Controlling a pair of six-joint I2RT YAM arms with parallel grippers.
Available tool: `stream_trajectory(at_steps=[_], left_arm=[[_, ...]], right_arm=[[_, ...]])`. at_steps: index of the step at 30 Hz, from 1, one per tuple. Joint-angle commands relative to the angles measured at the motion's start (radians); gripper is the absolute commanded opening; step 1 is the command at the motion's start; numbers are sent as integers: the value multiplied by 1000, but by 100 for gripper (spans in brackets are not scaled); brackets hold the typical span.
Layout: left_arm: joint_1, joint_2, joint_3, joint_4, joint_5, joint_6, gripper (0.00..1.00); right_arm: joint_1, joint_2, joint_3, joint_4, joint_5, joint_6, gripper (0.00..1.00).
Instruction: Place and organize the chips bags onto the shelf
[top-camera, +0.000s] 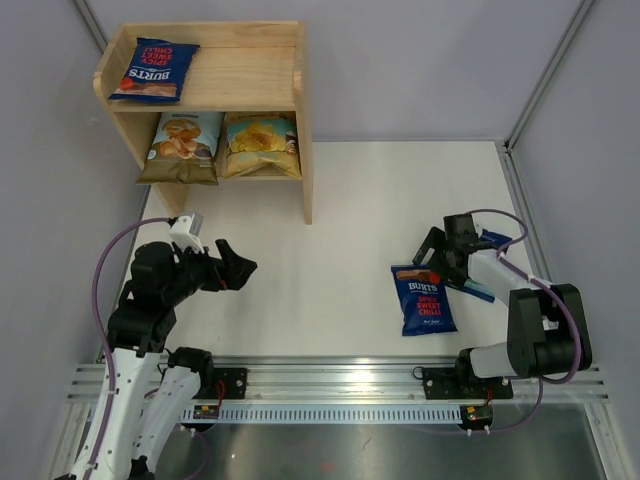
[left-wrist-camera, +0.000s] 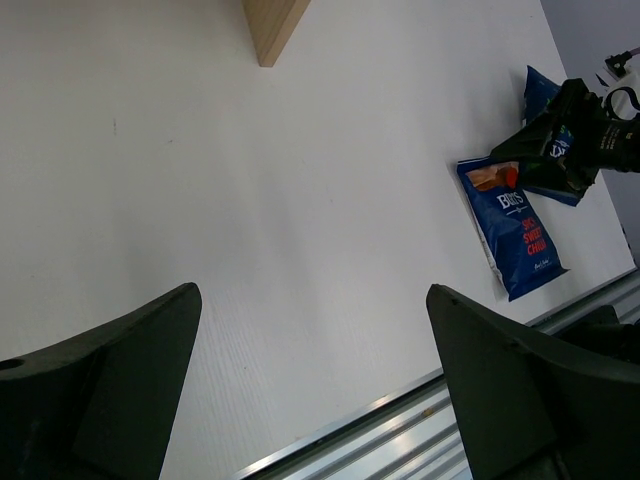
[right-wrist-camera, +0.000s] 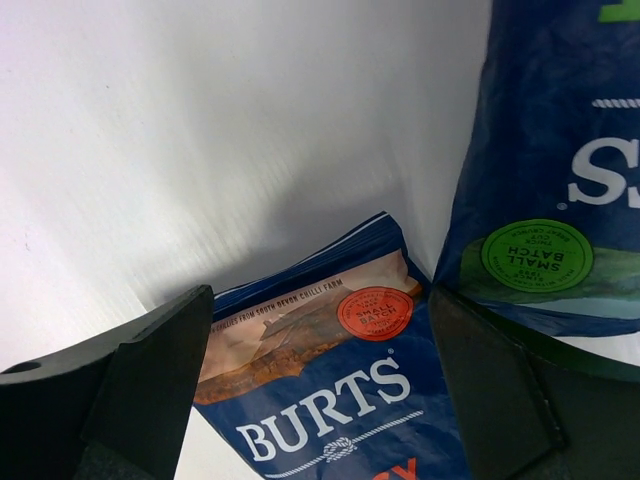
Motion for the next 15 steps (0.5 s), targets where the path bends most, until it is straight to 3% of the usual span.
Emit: stream_trajectory(at_steps=[1,8,15], left_arm=[[-11,-6,-5,50,-8,21,99],[-20,2,-6,56,15,24,99],[-25,-4,-8,58,21,24,99]], right_arm=[[-9,61,26,0,-13,-3,97],[-7,52,58,-3,-116,-31,97],[-9,90,197,-123,-56,-112,97]])
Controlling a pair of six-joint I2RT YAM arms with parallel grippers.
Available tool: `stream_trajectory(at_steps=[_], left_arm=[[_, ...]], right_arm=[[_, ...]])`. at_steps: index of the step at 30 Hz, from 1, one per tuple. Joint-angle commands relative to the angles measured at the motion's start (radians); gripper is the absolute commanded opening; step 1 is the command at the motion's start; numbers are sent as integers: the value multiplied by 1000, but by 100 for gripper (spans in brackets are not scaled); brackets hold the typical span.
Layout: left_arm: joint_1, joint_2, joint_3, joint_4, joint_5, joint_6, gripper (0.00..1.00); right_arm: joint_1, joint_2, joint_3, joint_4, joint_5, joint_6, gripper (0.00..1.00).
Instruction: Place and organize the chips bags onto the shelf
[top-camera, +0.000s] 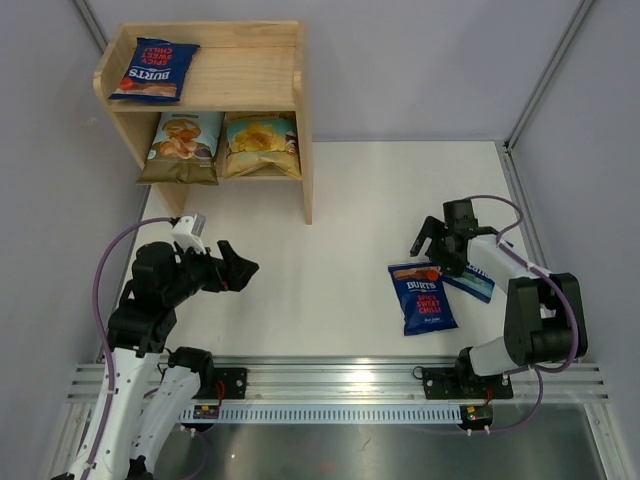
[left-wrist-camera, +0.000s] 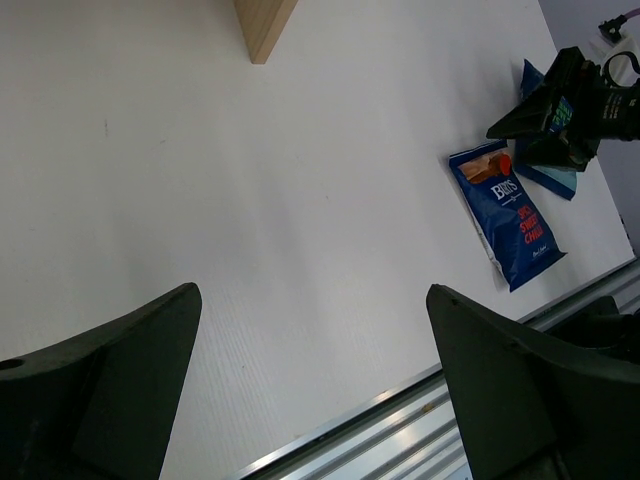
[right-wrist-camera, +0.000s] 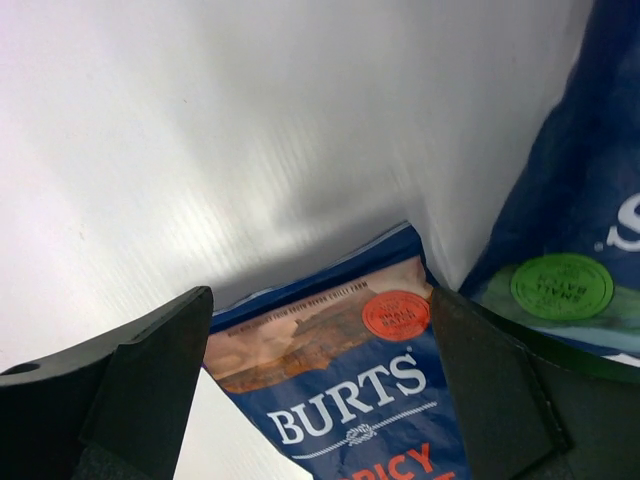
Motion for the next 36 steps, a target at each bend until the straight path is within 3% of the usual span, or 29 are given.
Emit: stream_trajectory(at_steps=[1,11,16,19,20,21,24,26,30,32,36], left_arm=[[-8,-5,-8,55,20,18,99],[-34,6,-8,56,39,21,99],[-40,6,-6,56,39,21,99],[-42,6,-8,56,39,22,99],[-42,6,-8,56,37,21,99],[-42,7,-8,56,37,22,99],[-42,7,-6,55,36,22,99],[-42,6,-8,55,34,21,99],[-43,10,-6,55,32,21,99],[-43,12,-6,55,31,21,99],[-43,13,-6,53,28,19,99]], right_arm=[[-3,55,92,-48,-5,-84,97],[-3,187,176,-108,-43,-167,99],[-3,210,134,-109,-60,-130,90],[-5,201,100,-79,-71,-106,74],[-3,198,97,-74,-72,-101,62],[-2,189,94,-74,-65,-87,57],[-2,163,81,-63,-52,-67,46],[3,149,72,-62,-40,-61,44],[15,129,62,-60,-45,-57,26],[21,120,57,-59,-52,-53,23],[21,72,34,-40,-80,-35,5]])
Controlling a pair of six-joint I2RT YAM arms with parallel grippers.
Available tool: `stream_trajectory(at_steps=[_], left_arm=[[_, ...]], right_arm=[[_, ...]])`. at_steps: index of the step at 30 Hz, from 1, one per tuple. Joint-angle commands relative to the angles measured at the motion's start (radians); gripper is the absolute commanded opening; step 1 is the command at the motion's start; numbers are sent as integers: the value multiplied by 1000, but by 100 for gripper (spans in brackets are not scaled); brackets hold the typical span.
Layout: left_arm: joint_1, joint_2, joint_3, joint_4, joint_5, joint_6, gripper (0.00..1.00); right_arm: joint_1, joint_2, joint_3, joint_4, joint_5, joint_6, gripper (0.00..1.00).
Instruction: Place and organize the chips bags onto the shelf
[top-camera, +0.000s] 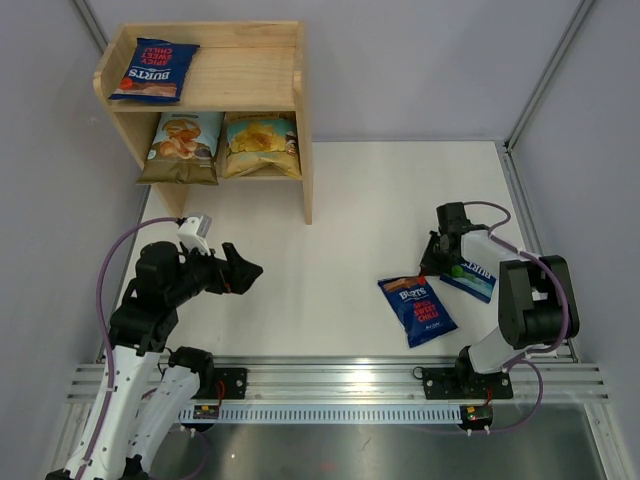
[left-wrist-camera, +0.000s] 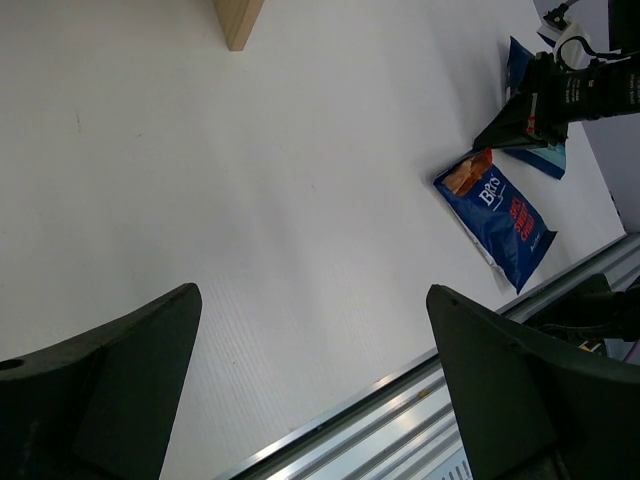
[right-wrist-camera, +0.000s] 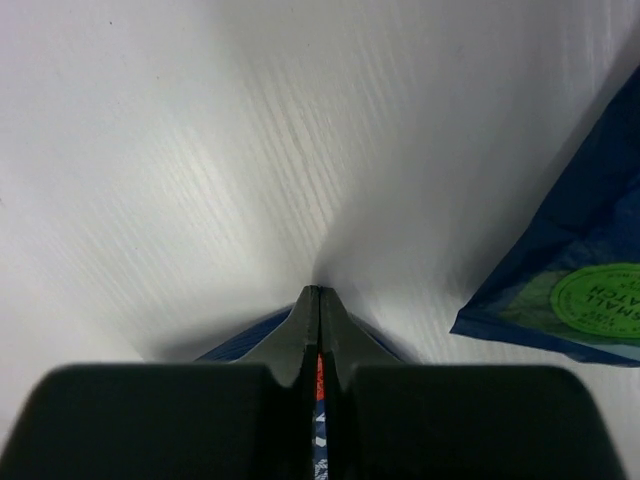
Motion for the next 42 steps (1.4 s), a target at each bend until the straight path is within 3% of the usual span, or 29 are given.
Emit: stream_trajectory(at_steps=[1,10,16,25,31,34,37,40,42], left_arm=[[-5,5,0,49,8,15,99],[-5,7,2,51,18,16,99],[-5,10,9,61,8,6,99],[-23,-6,-47,216,36,-120,99],[-115,-88,-170,461,-2,-211,99],[-175,-134,-272,658,-15,-229,99],[-259,-197,-365,836,-88,-189,99],[-337,-249,-429,1039,-134,-59,99],[-382,-266,-477,1092,-163,-10,99]], right_arm=[[9,-66,-19,18,-42,24,0],[16,-250,-42,99,-188,138,0],[40,-391,-31,139,-180,270,0],[224,-417,130,121,-94,342,0],[325,-422,184,223,-97,428,0],[377,-413,219,260,-82,469,0],[420,-403,250,308,-77,508,0],[460,-393,276,342,-62,554,0],[478,-390,279,369,-57,595,0]])
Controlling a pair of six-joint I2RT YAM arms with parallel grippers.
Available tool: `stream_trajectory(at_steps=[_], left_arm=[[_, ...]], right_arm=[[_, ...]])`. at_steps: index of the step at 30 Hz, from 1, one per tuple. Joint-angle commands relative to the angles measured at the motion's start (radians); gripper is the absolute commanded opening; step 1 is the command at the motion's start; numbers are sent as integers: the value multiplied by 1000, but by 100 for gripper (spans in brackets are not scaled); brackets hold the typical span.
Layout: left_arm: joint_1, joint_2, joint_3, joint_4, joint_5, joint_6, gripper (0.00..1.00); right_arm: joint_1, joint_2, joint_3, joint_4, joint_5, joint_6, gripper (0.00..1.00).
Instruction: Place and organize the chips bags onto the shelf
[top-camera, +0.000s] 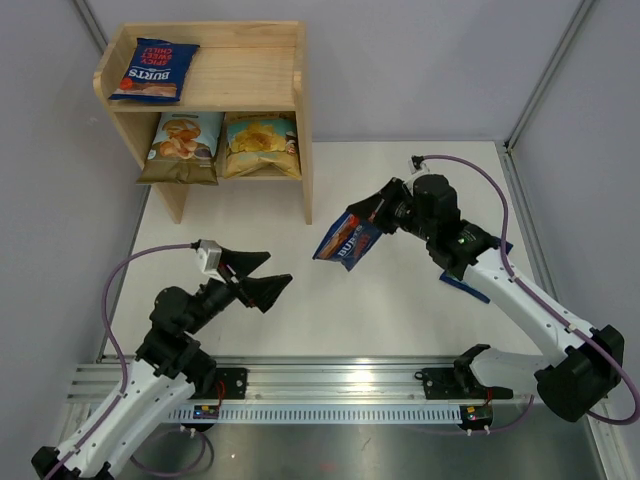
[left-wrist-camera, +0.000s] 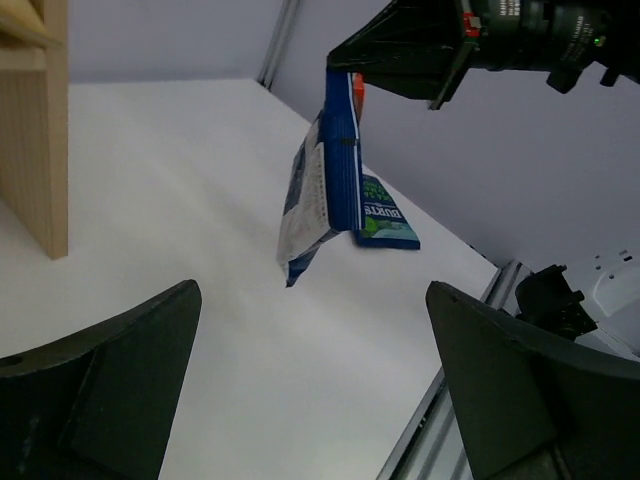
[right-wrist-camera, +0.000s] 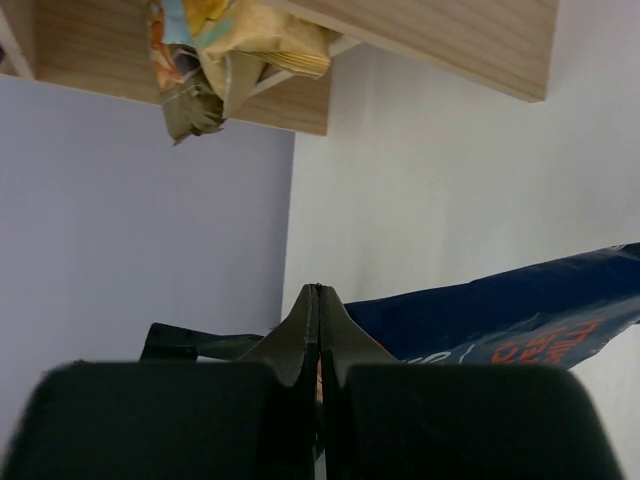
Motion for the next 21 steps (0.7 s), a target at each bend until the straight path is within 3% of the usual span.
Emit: stream_trajectory(at_steps=[1,10,16,21], left_arm=[[-58,-41,-47,336,-107,159,99],[-207,70,-85,535,-247,381,99],[-316,116,-78,561,-383,498,99],[-345,148,-73,577,-514,526,99]], right_arm=[[43,3,55,131,35,99,0],[169,41,115,228,9,187,0],[265,70,149,258,42,187,0],[327,87,170,269,41,174,0]])
